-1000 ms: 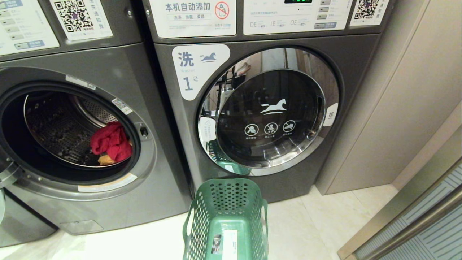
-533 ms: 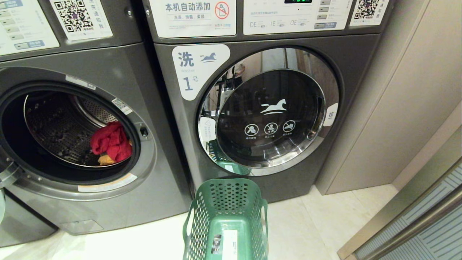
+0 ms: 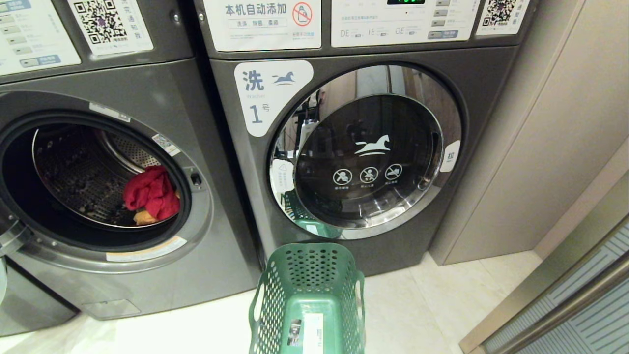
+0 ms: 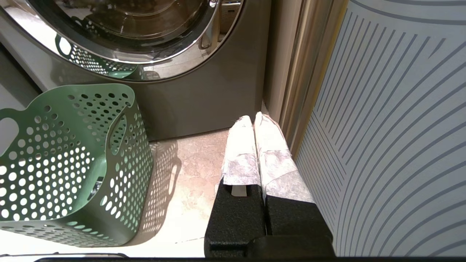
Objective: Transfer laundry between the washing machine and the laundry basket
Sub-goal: Pick a cloth and place it into the basket
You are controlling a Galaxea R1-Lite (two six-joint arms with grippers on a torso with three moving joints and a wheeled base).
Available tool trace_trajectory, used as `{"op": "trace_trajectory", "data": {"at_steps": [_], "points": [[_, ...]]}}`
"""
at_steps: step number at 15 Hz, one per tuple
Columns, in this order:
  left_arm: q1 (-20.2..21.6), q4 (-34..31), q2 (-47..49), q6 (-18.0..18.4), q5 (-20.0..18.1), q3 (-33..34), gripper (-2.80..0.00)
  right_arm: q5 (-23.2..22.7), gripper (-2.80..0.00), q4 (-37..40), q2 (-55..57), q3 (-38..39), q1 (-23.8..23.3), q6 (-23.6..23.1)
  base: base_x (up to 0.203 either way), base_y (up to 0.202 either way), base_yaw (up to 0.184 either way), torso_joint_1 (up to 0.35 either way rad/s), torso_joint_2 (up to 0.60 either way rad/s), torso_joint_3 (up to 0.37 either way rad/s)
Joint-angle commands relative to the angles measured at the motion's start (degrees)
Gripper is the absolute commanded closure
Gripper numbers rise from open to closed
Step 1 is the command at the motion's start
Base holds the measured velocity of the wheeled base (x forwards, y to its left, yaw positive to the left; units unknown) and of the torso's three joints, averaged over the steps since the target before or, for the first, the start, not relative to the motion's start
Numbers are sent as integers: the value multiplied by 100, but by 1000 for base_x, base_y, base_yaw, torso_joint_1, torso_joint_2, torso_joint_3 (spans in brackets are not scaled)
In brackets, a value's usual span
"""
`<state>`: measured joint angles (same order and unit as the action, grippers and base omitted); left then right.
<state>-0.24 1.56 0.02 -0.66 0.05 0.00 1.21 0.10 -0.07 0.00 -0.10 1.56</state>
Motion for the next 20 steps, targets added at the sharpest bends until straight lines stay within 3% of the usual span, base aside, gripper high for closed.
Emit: {"op": "trace_trajectory", "data": {"at_steps": [1,7,20], "points": [[-2,2,-2,-13,3,26,0,2,0,-1,7,0,0,2,0,0,0,0,0,0],[-2,-33,6,13,3,17,0,-67,0,52,7,-26,-8,-270,0,0,0,0,0,0],[-2,-33,-2,48,3,35,0,-26,0,43,16,-26,0,-253,0,0,0,0,0,0]]}}
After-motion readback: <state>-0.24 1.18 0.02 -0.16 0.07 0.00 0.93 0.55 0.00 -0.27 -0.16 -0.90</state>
